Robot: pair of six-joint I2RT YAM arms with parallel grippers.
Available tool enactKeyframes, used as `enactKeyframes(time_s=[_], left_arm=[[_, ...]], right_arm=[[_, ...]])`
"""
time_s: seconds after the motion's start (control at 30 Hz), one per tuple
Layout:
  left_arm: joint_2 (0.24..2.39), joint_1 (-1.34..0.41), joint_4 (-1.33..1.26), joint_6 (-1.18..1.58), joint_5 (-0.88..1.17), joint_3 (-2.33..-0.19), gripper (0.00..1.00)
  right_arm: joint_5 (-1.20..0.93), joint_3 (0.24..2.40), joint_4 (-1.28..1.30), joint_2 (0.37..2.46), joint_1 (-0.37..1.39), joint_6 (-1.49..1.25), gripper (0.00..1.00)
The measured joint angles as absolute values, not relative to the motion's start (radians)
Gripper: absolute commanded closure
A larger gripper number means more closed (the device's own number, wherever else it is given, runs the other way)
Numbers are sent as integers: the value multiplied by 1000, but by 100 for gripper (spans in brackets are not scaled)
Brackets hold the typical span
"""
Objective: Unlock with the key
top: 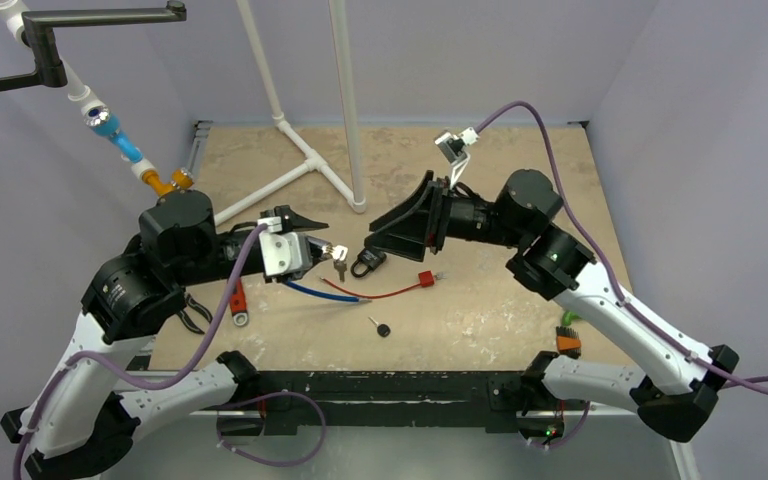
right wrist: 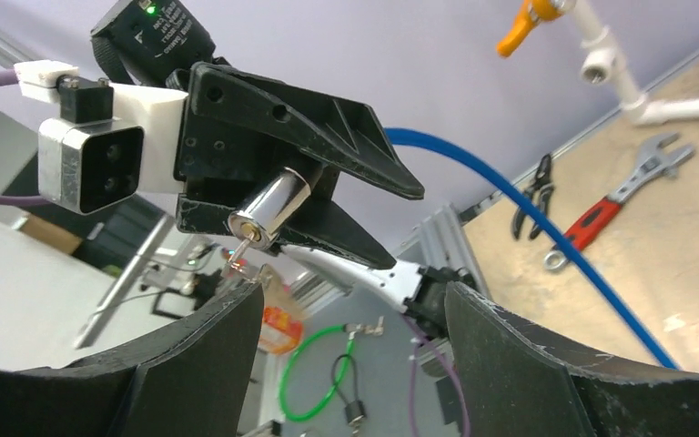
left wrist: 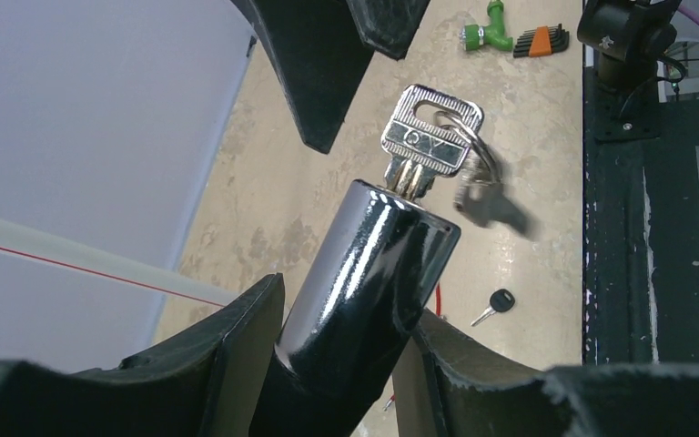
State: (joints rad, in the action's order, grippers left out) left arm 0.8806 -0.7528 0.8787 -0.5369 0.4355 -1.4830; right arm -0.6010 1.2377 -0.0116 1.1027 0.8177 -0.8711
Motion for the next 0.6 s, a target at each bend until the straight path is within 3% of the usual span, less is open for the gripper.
enactKeyframes(time_s=[0.23, 0.6], left_arm=[[902, -753, 877, -535, 435, -1485, 100], [916, -754, 877, -579, 431, -1485, 100]], right_arm=[[-564, 1305, 9, 1082, 818, -757, 23], [-673, 1416, 26, 1233, 831, -781, 26]])
